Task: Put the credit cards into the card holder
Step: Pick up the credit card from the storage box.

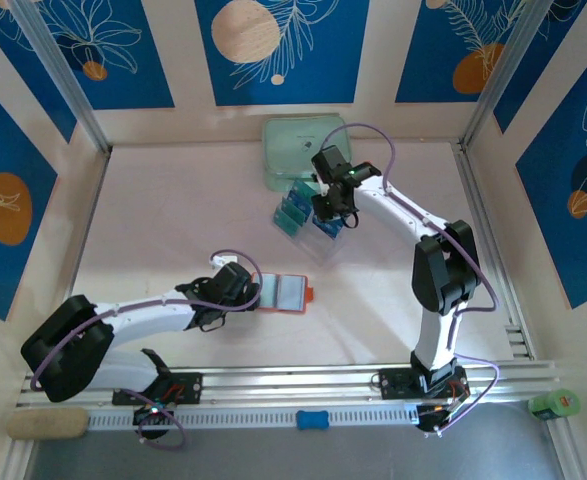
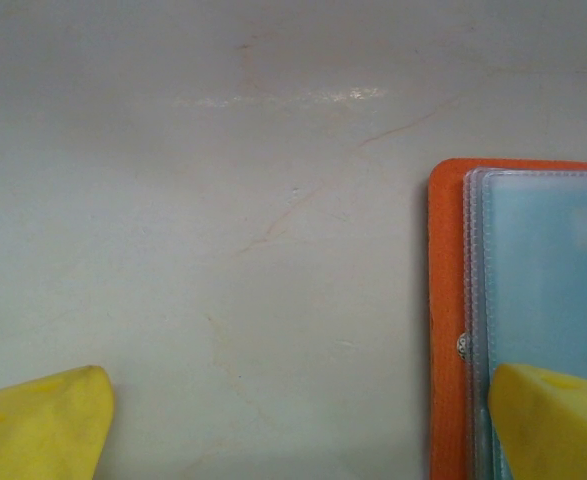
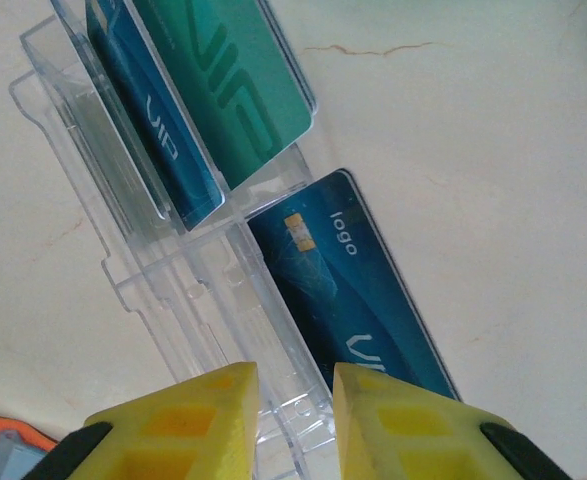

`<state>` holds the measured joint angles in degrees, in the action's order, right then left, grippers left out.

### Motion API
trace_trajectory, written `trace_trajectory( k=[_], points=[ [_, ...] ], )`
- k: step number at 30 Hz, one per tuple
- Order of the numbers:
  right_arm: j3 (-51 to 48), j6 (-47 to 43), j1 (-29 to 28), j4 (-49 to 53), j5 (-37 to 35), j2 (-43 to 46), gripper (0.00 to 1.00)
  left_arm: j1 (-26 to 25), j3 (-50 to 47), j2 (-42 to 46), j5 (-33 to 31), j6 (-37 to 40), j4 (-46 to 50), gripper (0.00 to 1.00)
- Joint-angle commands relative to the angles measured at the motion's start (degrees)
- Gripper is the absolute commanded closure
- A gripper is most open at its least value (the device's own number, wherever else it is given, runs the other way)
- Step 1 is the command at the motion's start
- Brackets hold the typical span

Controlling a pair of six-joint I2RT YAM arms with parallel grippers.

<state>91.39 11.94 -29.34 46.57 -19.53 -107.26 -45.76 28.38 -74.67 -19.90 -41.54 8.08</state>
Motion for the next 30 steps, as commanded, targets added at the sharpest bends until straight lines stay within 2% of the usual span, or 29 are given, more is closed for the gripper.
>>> trace_trajectory(
  k=[1, 7, 13, 18, 22, 30],
  points=[
    [-0.8, -0.6, -0.3, 0.4, 0.1, -1.6, 0.73, 0.6, 0.0, 0.8, -0.1, 0.1, 0.3, 0.04],
    [-1.0, -0.8, -0.4, 0.4, 0.1, -2.3, 0.74, 0.5, -0.2, 1.3, -0.3, 0.1, 0.4, 0.04],
    [-1.1, -1.1, -0.2, 0.5, 0.6, -2.4, 0.80, 0.5, 0.0, 1.3, -0.3, 0.1, 0.2, 0.04],
    [-1.0, -1.6, -0.2, 0.6, 1.3, -2.2, 0.79, 0.5, 0.0, 1.2, -0.2, 0.1, 0.1, 0.04],
    [-1.0, -2.5, -0.5, 0.6, -1.0, -1.8, 0.76, 0.5, 0.0, 1.3, -0.1, 0.1, 0.2, 0.04],
    [-0.9, -3.8, -0.9, 0.3, -3.1, -1.2, 0.75, 0.5, 0.0, 1.1, 0.0, 0.1, -0.1, 0.04]
  ],
)
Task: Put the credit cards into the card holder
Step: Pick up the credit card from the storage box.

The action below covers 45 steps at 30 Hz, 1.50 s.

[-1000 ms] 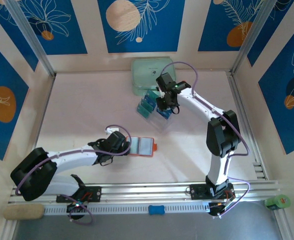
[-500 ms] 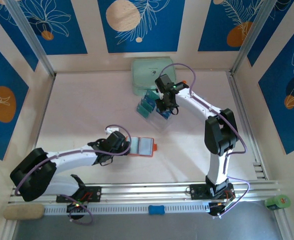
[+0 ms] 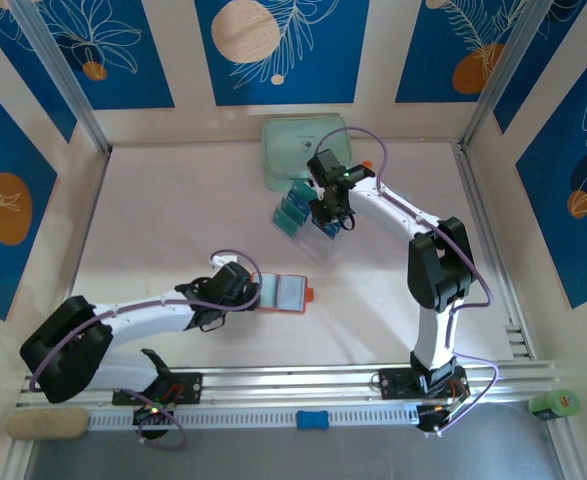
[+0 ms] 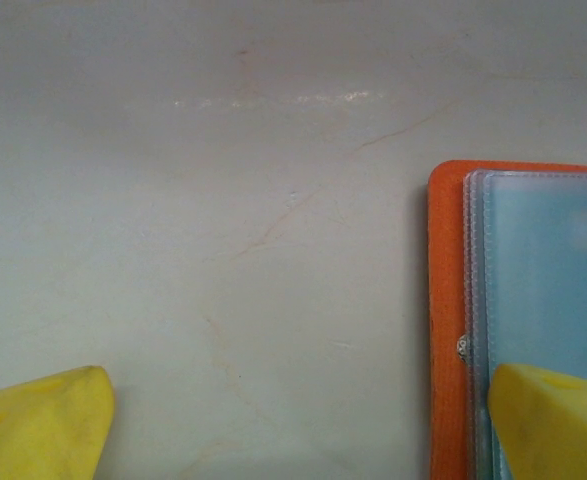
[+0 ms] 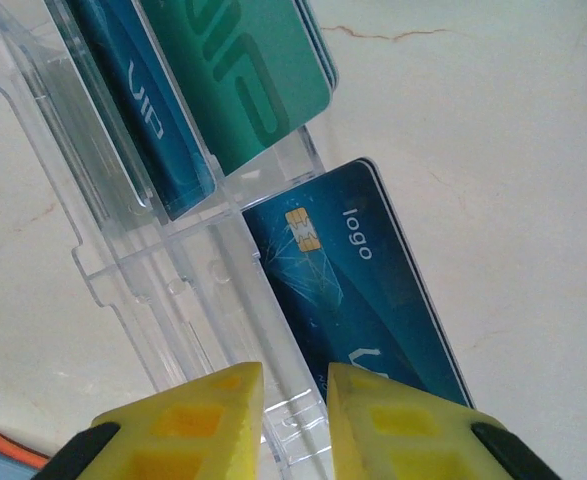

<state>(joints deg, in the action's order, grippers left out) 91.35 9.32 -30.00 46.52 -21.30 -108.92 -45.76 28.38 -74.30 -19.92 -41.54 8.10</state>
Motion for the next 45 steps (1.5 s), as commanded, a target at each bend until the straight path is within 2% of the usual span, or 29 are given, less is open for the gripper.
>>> trace_trajectory(
  k=[1, 16, 22, 31, 36, 40, 45],
  points=[
    [-0.9, -1.3, -0.2, 0.2, -1.4, 0.6, 0.75, 0.5, 0.0, 0.7, 0.1, 0.1, -0.1, 0.04],
    [-0.3, -2.2, -0.1, 0.8, 1.4, -1.8, 0.77, 0.5, 0.0, 1.0, 0.1, 0.1, 0.0, 0.04],
    [0.0, -2.8, -0.1, 1.1, 1.5, -1.2, 0.85, 0.5, 0.2, 1.0, 0.1, 0.2, 0.0, 0.04],
    [0.6, -7.2, -1.0, 0.8, 3.9, 2.2, 0.88, 0.5, 0.2, 1.4, 0.2, 0.1, 0.3, 0.04],
    [1.9, -8.4, -2.3, 1.8, 3.8, 4.3, 0.96, 0.5, 0.4, 1.9, 0.1, 0.3, 0.8, 0.04],
    [3.1, -8.0, -3.2, 2.8, 4.3, 6.5, 1.00, 0.5, 0.9, 2.6, 0.0, 0.7, 1.8, 0.04],
    [1.6, -3.5, -4.3, 2.3, 7.2, 11.7, 1.00, 0.6, 2.6, 4.4, -0.3, 2.0, 3.9, 0.04]
  ],
)
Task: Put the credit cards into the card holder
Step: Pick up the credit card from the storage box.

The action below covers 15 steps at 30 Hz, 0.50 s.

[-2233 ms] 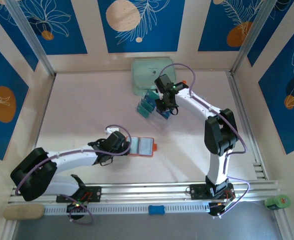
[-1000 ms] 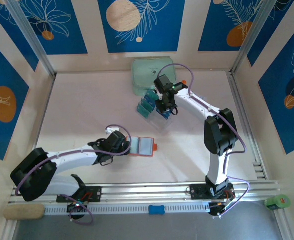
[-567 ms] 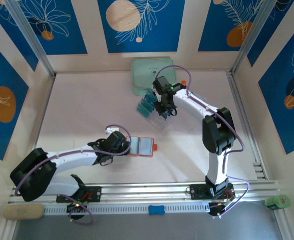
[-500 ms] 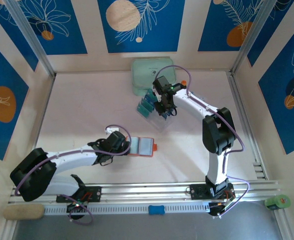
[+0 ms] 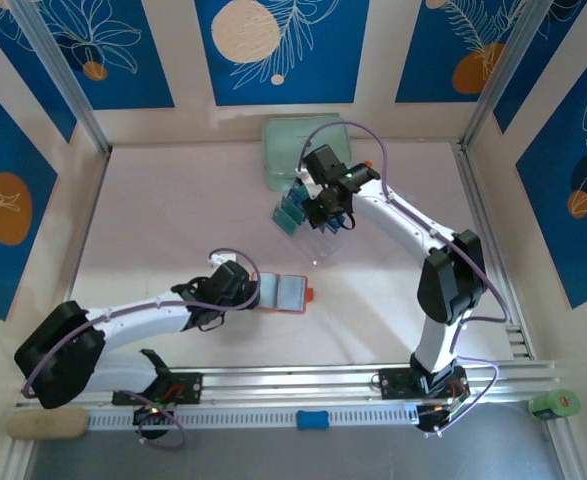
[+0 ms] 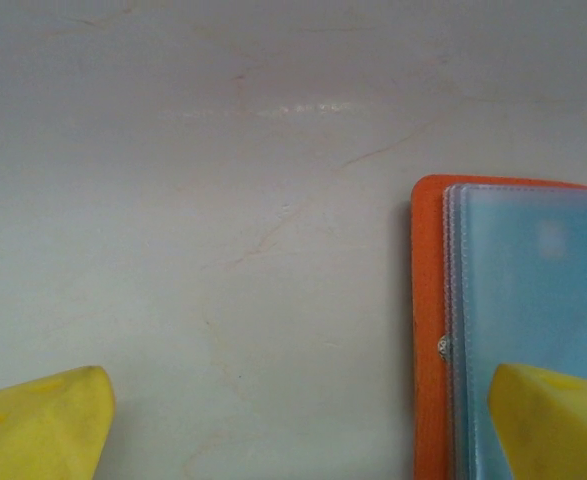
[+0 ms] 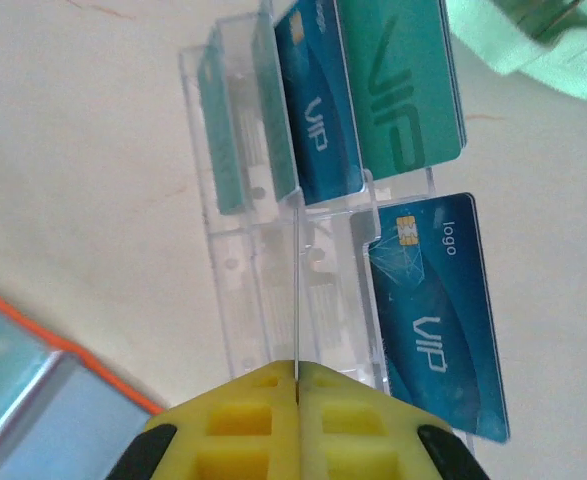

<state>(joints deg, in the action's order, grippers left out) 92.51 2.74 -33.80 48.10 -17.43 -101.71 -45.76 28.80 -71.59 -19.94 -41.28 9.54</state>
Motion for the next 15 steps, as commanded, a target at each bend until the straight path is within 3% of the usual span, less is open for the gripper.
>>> trace_trajectory(
  k=[1, 7, 11, 15],
  points=[
    [-0.7, 4.5, -0.5, 0.0, 4.4, 5.8, 1.00, 0.5, 2.6, 2.0, -0.2, 2.1, 2.8, 0.04],
    [-14.9, 17.9, 0.1, -12.1, 15.1, 16.7, 1.00, 0.5, 6.8, 1.8, 1.7, 6.7, 4.4, 0.04],
    [-29.3, 29.7, 1.0, -25.9, 22.6, 24.7, 1.00, 0.4, 10.2, -1.9, 3.2, 9.5, 5.5, 0.03],
    [-44.6, 42.1, 0.8, -42.2, 25.1, 31.7, 1.00, 0.4, 11.4, -5.2, 3.2, 10.5, 5.5, 0.03]
  ],
)
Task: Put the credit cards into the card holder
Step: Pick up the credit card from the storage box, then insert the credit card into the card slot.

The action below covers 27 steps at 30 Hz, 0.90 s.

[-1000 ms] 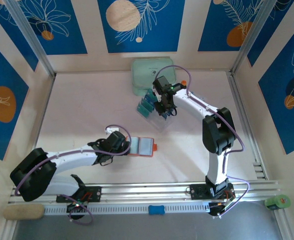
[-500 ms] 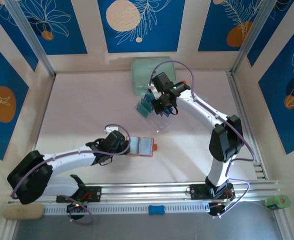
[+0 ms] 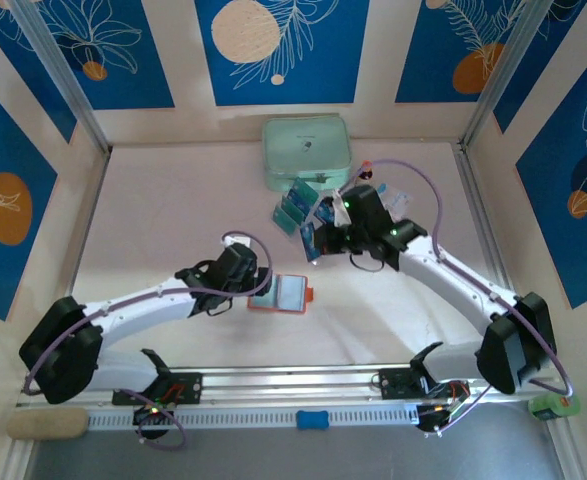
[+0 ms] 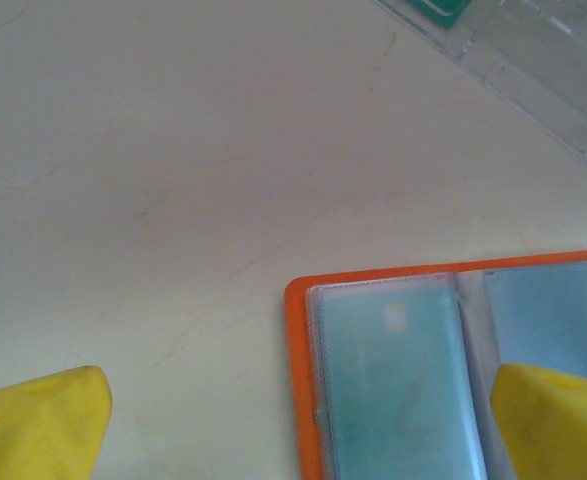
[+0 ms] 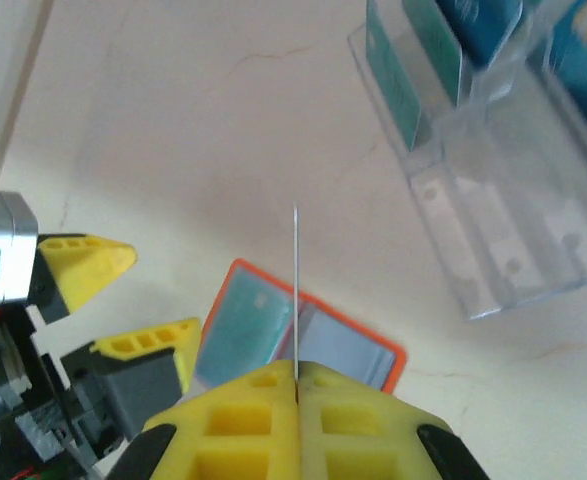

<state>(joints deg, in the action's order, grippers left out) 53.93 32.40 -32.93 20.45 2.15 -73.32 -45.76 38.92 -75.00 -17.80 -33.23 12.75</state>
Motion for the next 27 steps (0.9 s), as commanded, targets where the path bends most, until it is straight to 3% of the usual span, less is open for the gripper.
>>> trace_trajectory(
  k=[1, 9, 27],
  points=[
    [-9.7, 15.1, -0.4, -18.5, 5.5, 4.7, 1.00, 0.4, 1.3, -2.4, 1.0, 2.5, 2.2, 0.03],
    [-22.5, 22.0, -6.1, -29.3, -2.7, 8.5, 1.00, 0.4, 0.2, -5.3, -0.1, 2.5, 2.2, 0.02],
    [-22.6, 24.0, -10.7, -37.7, -4.3, -4.0, 1.00, 0.3, -4.9, -3.6, -3.6, -2.3, 3.1, 0.01]
  ],
)
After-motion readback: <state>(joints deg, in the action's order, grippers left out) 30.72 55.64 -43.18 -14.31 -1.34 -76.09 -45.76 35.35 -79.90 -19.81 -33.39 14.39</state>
